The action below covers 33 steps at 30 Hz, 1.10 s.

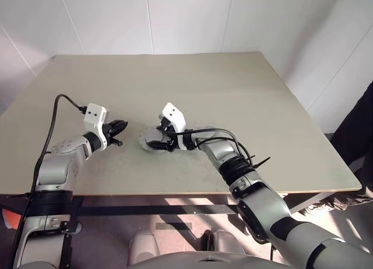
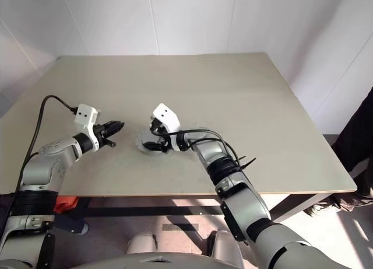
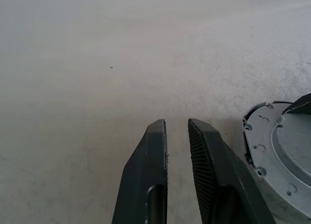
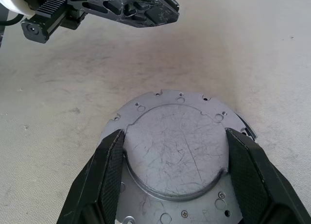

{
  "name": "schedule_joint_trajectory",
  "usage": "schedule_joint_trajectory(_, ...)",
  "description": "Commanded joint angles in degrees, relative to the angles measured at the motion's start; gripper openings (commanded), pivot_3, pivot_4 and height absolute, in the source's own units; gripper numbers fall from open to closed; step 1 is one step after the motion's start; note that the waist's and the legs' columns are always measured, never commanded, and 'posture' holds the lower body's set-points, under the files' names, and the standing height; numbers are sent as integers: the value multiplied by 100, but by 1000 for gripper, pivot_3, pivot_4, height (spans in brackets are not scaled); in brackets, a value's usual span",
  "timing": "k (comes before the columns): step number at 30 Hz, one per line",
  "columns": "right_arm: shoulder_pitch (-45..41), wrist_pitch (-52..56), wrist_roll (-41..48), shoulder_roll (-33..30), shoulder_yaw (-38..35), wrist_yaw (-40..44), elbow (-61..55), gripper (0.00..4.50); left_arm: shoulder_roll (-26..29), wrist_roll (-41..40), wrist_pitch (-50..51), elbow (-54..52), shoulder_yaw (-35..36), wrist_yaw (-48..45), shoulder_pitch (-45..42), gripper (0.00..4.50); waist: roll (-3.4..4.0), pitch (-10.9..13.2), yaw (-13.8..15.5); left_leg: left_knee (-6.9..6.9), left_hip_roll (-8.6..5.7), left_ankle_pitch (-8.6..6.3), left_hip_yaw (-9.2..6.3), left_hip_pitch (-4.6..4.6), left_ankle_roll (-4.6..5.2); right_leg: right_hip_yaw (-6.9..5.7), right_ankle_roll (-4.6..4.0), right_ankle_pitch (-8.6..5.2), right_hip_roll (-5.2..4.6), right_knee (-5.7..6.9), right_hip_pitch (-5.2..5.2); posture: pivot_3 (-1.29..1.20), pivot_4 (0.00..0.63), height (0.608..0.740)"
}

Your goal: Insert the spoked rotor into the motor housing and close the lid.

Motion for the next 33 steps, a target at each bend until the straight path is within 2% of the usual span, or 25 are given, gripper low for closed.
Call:
schedule_joint_trajectory(1, -37, -233, -54, -27, -12, -53, -231, 3123, -1, 13, -79, -121, 22, 13, -44, 777, 0, 0, 0, 1, 0, 0, 0, 0, 0, 0, 0, 0, 0, 0, 0, 0, 0, 740)
schedule_joint_trajectory(9, -15, -450, -154, -98, 108, 2, -450, 3123, -46, 18, -39, -156, -50, 29, -24, 777, 0, 0, 1, 2, 0, -1, 0, -2, 1, 0, 0, 0, 0, 0, 0, 0, 0, 740)
schedule_joint_trajectory(33, -47, -290, -279, -111, 170, -135, -26, 3123, -53, 26, -25, -184, -60, 98, 30, 777, -1, 0, -2, 5, 0, -1, 0, 1, 1, 1, 0, 0, 0, 2, 3, 0, 0, 740)
